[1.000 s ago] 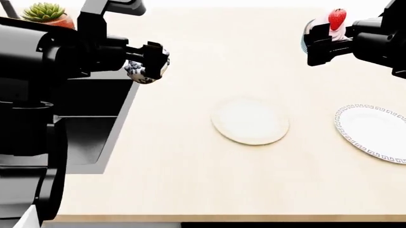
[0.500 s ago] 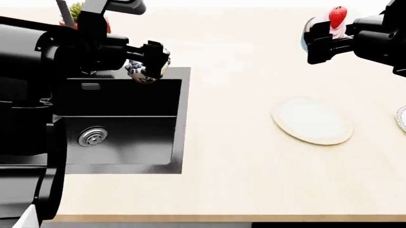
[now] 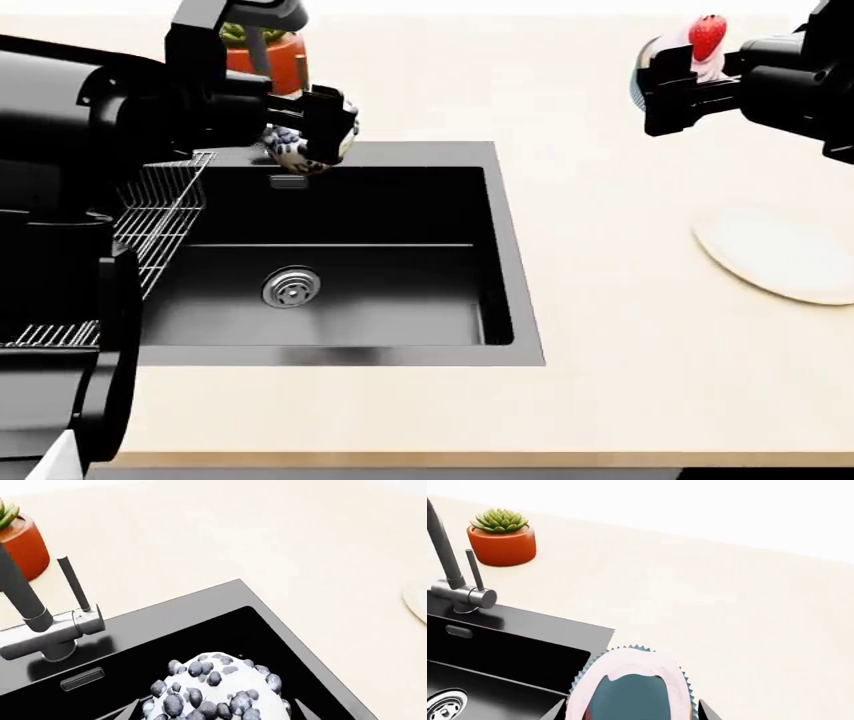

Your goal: Move the dessert items from the plate to the tray.

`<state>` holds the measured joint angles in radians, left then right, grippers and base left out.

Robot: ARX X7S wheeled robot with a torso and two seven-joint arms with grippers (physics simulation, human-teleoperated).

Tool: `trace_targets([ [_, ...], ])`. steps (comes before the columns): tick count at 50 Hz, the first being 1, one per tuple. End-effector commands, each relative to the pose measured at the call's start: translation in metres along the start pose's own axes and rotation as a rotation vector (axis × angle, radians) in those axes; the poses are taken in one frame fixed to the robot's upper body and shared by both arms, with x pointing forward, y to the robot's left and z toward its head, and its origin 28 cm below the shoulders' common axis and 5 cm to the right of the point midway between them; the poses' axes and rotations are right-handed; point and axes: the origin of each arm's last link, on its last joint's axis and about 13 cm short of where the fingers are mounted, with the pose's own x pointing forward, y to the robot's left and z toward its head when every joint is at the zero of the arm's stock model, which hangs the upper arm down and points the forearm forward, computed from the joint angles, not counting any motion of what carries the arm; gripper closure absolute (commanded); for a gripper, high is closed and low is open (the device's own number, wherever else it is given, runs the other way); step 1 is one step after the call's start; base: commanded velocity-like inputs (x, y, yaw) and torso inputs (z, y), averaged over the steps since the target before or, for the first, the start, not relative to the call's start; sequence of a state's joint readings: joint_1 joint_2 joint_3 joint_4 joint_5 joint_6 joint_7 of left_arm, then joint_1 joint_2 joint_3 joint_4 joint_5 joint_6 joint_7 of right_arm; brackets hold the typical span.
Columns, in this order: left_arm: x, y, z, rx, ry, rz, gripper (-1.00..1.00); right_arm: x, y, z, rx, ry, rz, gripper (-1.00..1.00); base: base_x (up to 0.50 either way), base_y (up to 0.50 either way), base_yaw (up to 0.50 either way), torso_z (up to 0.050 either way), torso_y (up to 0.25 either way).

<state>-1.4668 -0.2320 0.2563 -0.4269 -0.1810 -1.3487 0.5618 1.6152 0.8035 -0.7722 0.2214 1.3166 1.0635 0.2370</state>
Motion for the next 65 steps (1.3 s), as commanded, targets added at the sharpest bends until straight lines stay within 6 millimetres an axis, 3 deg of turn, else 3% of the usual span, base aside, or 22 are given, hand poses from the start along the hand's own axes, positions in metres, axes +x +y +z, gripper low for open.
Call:
trace_targets([
  [1, 0.0002, 0.0002, 0.0016, -0.009, -0.008, 0.004, 1.00, 0.0001, -0.0010, 0.0009, -0.006, -0.005, 0.004, 1.00, 0.00, 0.50, 0.00, 0.000, 0.000],
  [65, 0.0030, 0.0026, 0.0048, -0.021, -0.031, 0.015, 1.00, 0.0041, -0.0007, -0.0011, 0.008, -0.016, 0.016, 1.00, 0.00, 0.50, 0.00, 0.000, 0.000],
])
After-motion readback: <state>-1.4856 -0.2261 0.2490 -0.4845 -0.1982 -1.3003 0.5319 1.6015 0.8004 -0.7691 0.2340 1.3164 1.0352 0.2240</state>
